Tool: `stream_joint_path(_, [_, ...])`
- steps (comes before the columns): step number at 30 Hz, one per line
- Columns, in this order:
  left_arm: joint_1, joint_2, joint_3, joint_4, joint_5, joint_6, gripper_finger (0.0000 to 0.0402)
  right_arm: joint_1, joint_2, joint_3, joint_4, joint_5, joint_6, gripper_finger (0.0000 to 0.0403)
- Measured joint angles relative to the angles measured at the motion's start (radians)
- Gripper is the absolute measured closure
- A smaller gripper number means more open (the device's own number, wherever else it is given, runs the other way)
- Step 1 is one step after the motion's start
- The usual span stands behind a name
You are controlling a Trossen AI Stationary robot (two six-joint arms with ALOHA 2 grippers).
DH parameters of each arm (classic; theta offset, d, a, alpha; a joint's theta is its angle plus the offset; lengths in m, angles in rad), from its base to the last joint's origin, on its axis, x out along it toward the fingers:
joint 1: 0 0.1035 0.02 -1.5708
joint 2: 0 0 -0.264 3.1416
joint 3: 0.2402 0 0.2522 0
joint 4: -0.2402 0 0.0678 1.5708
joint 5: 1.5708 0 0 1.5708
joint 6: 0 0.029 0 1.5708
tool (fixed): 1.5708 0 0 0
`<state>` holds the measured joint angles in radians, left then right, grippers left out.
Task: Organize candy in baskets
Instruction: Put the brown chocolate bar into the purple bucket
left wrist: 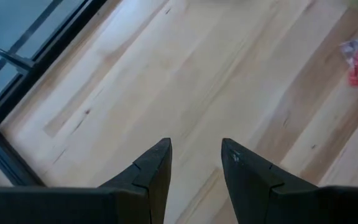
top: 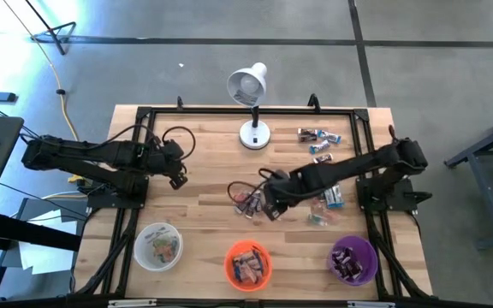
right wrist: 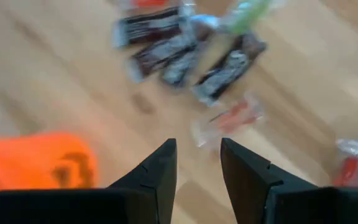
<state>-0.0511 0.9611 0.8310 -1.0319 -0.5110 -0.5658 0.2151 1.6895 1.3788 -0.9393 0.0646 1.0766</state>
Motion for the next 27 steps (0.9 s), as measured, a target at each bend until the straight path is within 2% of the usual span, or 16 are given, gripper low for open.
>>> stream_joint_path(7, [0.046, 0.0, 0.0, -0.023, 0.0, 0.063, 0.0273, -0.11, 0.001, -0.14, 0.191, -0.015, -0.042, 0.0286])
stream_joint_path(11, [0.082, 0.0, 0.0, -0.022, -0.001, 0.108, 0.0273, -0.151, 0.0, -0.223, 0.281, -0.015, 0.017, 0.0286])
stream_joint_path(19, [0.145, 0.0, 0.0, -0.023, -0.001, 0.142, 0.0273, -0.155, 0.0, -0.383, 0.557, -0.061, 0.178, 0.0286])
stream_joint_path(27, [0.173, 0.0, 0.0, -0.022, 0.004, 0.159, 0.0273, -0.154, 0.0, -0.463, 0.633, -0.087, 0.21, 0.0274])
